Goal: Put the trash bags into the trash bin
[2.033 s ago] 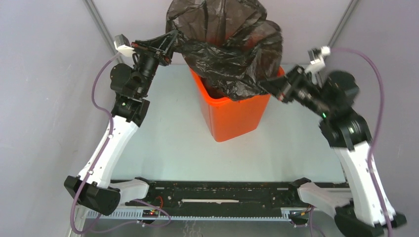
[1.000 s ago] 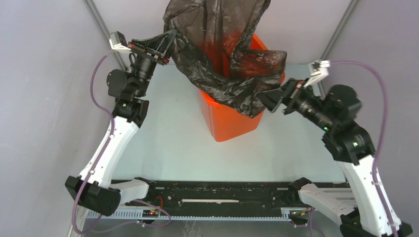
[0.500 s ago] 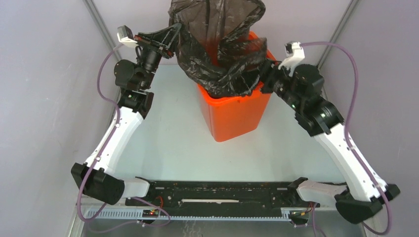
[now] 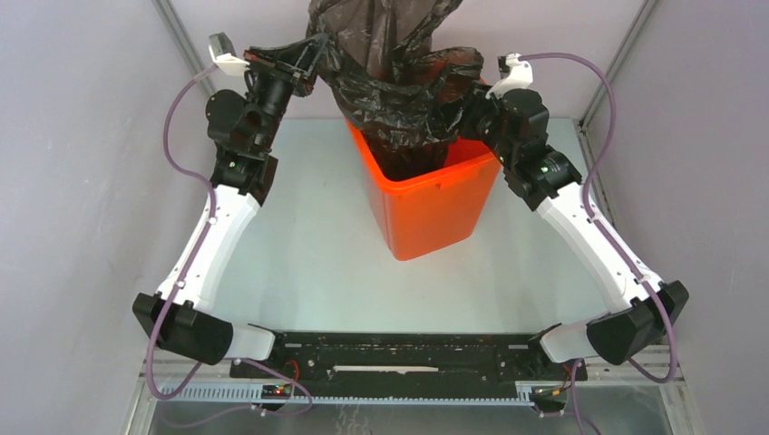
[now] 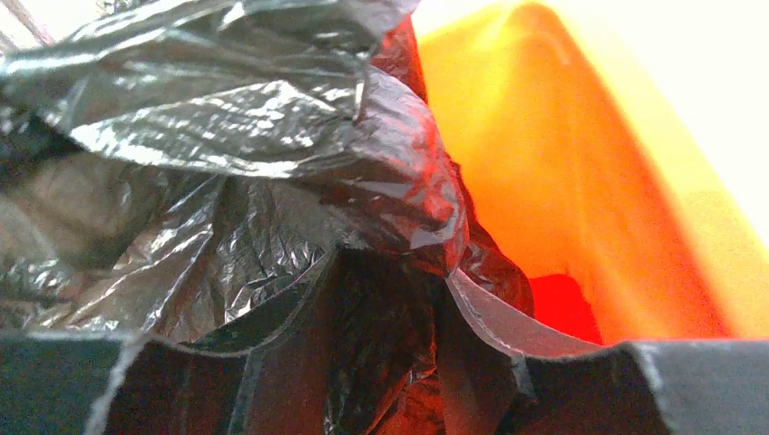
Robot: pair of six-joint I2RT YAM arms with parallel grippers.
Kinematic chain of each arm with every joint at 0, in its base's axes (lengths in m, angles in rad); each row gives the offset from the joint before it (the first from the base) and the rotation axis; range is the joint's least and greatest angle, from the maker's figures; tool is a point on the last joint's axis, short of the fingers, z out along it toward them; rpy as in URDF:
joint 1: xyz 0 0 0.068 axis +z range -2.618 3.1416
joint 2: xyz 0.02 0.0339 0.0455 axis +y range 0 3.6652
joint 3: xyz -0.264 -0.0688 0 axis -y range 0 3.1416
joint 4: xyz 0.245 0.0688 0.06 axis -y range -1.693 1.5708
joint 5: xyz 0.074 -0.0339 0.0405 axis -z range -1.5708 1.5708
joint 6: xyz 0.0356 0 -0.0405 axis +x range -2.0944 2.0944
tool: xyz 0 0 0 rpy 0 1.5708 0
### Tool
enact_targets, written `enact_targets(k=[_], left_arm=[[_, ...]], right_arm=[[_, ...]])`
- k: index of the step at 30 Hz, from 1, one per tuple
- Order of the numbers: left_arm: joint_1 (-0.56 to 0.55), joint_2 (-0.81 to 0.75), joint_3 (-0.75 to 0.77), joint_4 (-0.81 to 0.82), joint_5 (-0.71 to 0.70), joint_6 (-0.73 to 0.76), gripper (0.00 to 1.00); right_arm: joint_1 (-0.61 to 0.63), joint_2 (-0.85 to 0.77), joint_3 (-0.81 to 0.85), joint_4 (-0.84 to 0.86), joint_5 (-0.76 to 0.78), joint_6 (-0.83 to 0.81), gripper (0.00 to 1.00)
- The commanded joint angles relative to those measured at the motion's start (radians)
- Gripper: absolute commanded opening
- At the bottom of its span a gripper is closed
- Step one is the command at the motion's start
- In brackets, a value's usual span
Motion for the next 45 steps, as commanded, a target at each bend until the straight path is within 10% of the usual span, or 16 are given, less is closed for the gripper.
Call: enact_targets(k=[1,8,14,31,37,45], left_arm=[[0.004,-0.078,-0.099,-0.043,0.049,0.072,0.0],[0.003,-0.152,-0.292,0.113,0.105,0.03,0.0],[-0.02,-0.154,-0.365,0.268,0.131,-0.066,0.0],[-0.042,-0.261,-0.448,0.141,0.133,-0.056,0.0],[-0.042,-0.289,-0.444,0.015,0.128,-0.04,0.02],[-0.026,-0.36,-0.454,-0.251,0.141,0.015,0.14]], right_arm=[[-0.036,-0.141,-0.044,-0.047,0.027,-0.032,0.49],[-0.069,-0.34,-0.074,-0.248,-0.089,-0.129,0.57],[-0.073,-0.392,0.028,-0.485,-0.09,-0.153,0.99],[-0.077,-0.259,0.278,-0.66,-0.038,0.248,0.98],[-0.057,-0.21,0.277,-0.63,0.055,0.221,0.83],[-0.103,-0.323,0.109,-0.596,0.08,0.099,0.32]])
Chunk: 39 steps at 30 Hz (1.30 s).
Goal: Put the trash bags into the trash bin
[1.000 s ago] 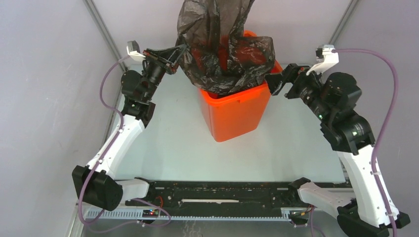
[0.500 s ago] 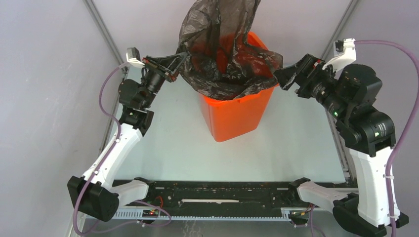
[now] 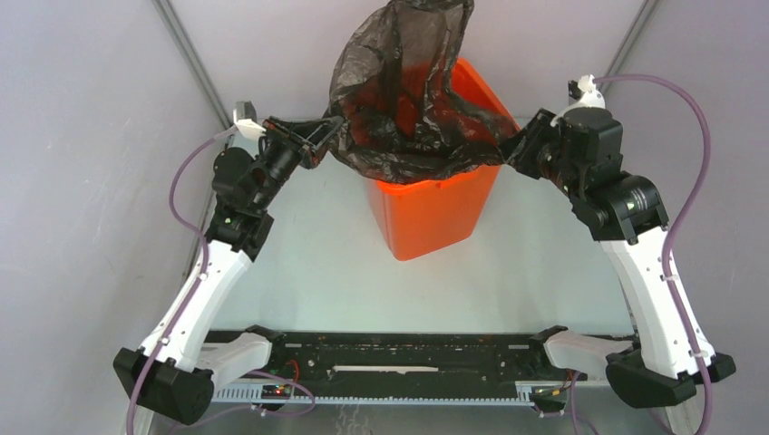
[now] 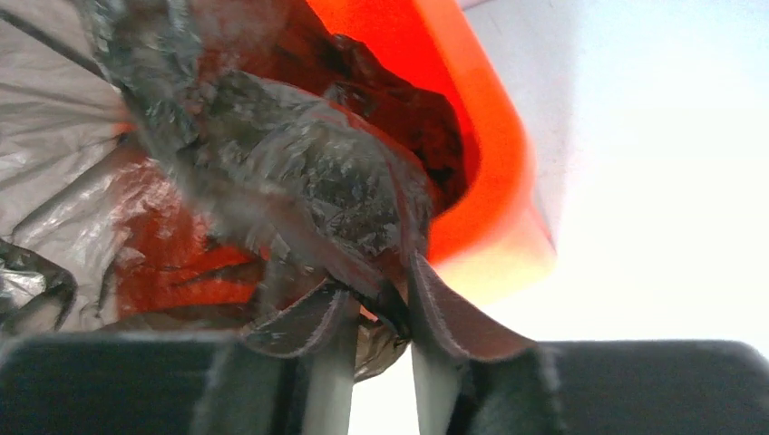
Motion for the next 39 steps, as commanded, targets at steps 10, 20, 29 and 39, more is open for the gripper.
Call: enact_targets(k=[10,20,29,39], left_arm=[[0.01,-0.143,-0.067,-0.324,0.005,0.132,0.04],[0.012,-0.123,-0.15,-0.319,0.033,0.118,0.05],[0.008,-0.234,-0.19,-0.344,0.052,0.041,0.04],[0.009,-0.299,-0.181,-0.462,0.04,0.047,0.01]], right_arm=[[-0.185,-0.179,-0.201,0.092,-0.116,-0.131,0.0],[-0.289,-0.12,-0.271,0.12,-0.15,-0.163,0.1],[-0.315,-0.145,-0.258,0.104,-0.195,-0.14,0.0],[-0.334,-0.145,-0.239,0.075,-0.188,-0.131,0.0]])
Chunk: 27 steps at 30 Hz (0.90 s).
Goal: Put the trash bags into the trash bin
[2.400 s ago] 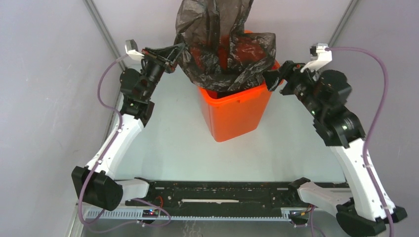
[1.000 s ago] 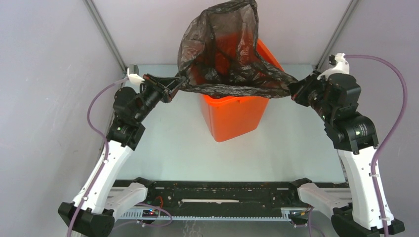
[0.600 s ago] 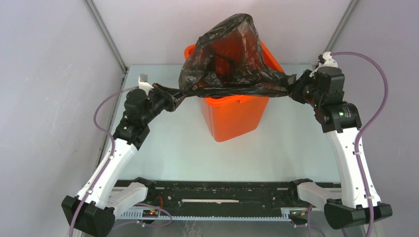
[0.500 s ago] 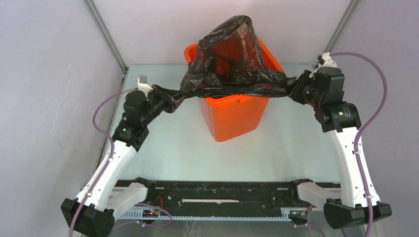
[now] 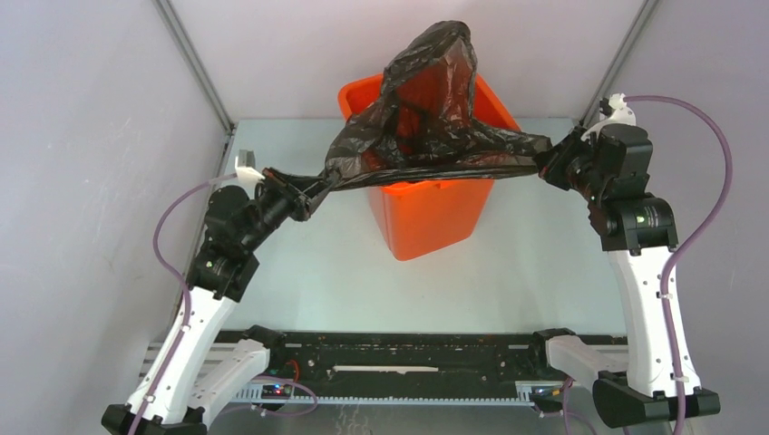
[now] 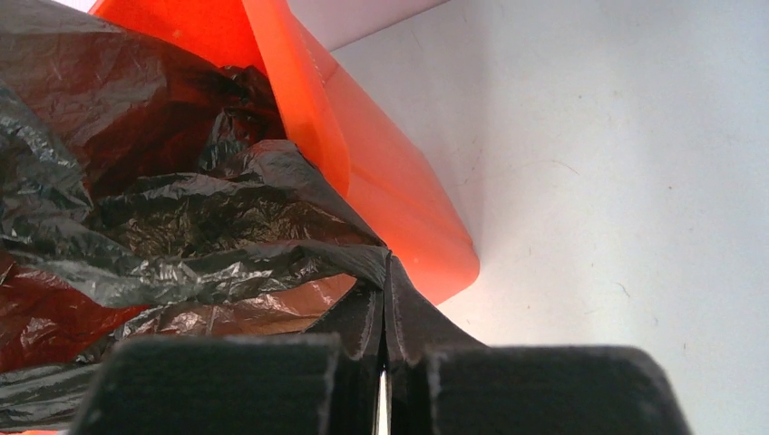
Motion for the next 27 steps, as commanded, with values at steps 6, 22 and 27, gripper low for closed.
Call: enact_targets(k=[6,22,27], left_arm=[[0.004,-0.104,-0.062,-0.029,0.025,-0.036,0.03],[0.002,-0.051,-0.08,-0.04,0.067,-0.017,0.01],[0.001,0.086,0.043,-0.121,-0.008,0.166,0.04]], right_arm=[[-0.043,-0.009,0.007,-0.03,-0.027,0.027,0.0],[-0.058,0.019,-0.044,0.055,-0.005,0.003,0.0],[-0.085,0.121,-0.023,0.108,-0.015,-0.061,0.04]])
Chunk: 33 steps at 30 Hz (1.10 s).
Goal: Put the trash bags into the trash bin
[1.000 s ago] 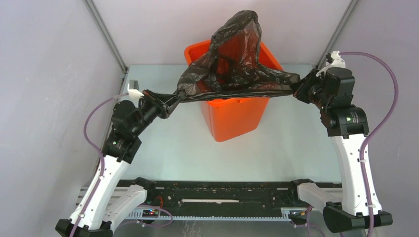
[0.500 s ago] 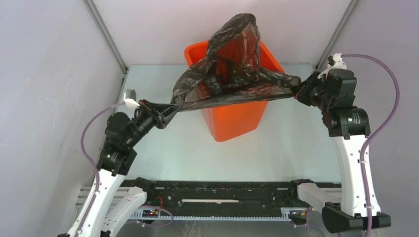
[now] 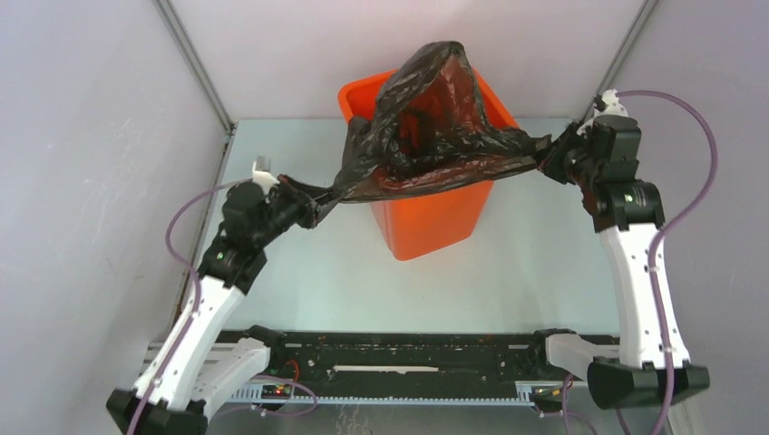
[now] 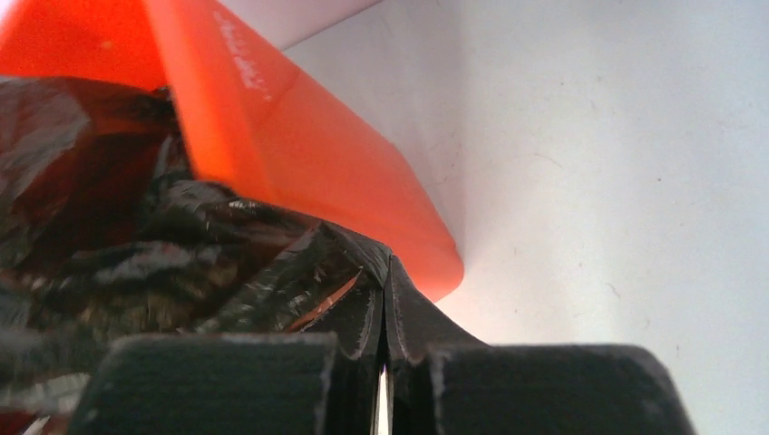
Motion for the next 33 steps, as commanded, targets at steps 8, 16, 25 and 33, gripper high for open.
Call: enact_targets(k=[8,16,25,33], left_arm=[[0.003,0.135,0.217,-0.191,-0.063,0.383,0.49],[0.003,-0.086,0.253,-0.346,-0.073,0.567,0.88],[0.003,-0.192,0.37,-0.465,-0.04,0.686,0.96],[-0.028,0.081,0.615,-0.232,0.156,0.672,0.88]], right_arm=[[-0.028,0.143,0.073,-0.033,-0.265,-0.076,0.3],[-0.028,0.016,0.155,-0.208,-0.206,-0.123,0.74],[-0.018,-0.089,0.207,-0.294,-0.192,-0.126,0.76],[0.015,-0.024,0.378,-0.184,-0.283,-0.149,0.83]])
